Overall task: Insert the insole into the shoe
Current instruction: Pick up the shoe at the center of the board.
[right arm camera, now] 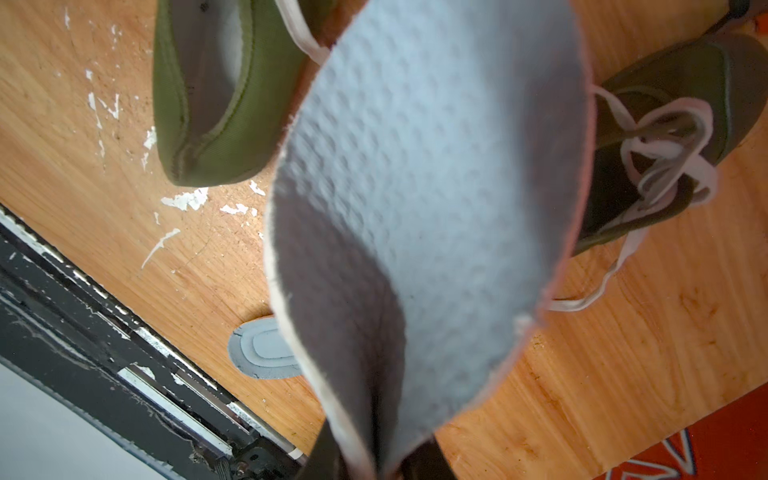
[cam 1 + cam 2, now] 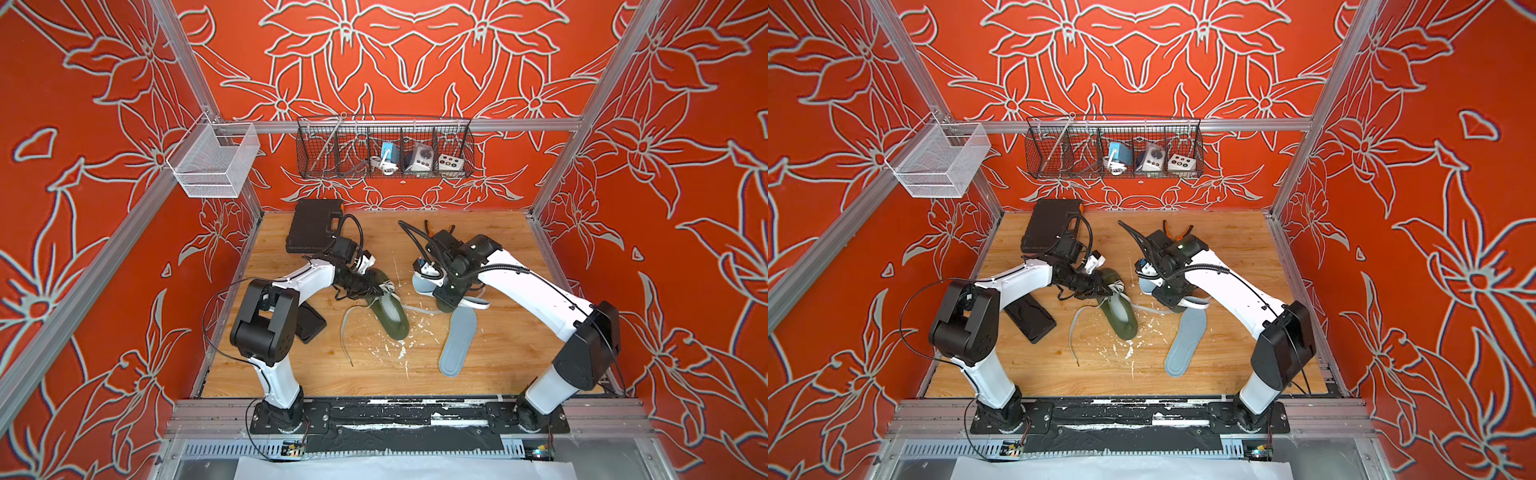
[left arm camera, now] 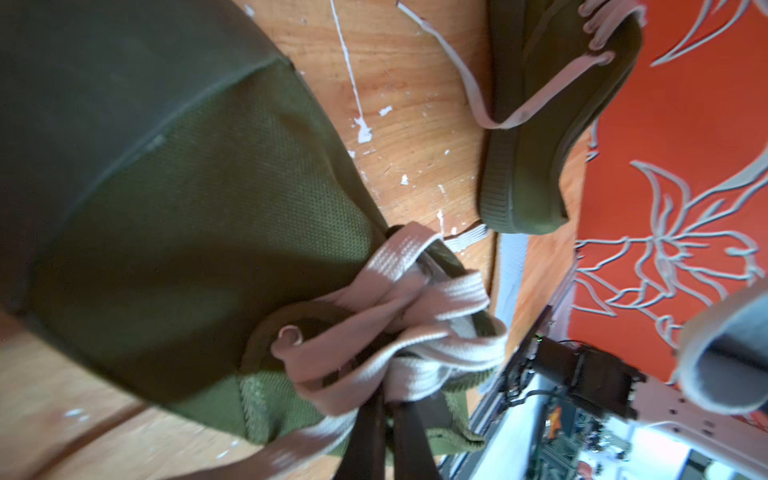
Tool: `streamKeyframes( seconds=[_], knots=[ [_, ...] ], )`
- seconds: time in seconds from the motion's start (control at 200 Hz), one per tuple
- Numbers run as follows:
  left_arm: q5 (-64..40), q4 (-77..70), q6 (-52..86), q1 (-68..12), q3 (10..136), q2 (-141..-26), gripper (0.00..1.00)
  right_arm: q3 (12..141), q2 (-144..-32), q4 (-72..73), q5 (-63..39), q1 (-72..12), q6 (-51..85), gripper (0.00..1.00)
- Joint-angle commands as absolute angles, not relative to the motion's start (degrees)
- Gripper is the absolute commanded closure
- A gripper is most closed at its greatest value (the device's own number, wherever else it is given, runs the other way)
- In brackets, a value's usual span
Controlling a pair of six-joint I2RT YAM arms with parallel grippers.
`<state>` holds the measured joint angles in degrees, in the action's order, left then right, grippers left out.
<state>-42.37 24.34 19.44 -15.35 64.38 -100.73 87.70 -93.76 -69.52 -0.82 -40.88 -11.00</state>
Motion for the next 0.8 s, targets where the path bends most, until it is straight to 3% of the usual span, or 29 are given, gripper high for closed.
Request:
streamKeyframes(
  seconds=[0.0,0.405,0.796],
  knots=[
    [-48.40,17.66,25.05,-15.25,63.36,-97.66,1.00,90.09,-94.36,-73.15,4.93,-42.79,-14.75,0.84],
    [-51.63,-9.41,48.89,-14.77,49.01,-91.95,1.00,90.46,-96.49,-74.17,11.86,-47.75,-18.25,0.89],
    [-52.43,-11.82,48.01,-14.81,47.75,-94.87,1.00,94.80,-103.24,-77.26,11.87,-52.41,-13.35,0.90]
  ],
)
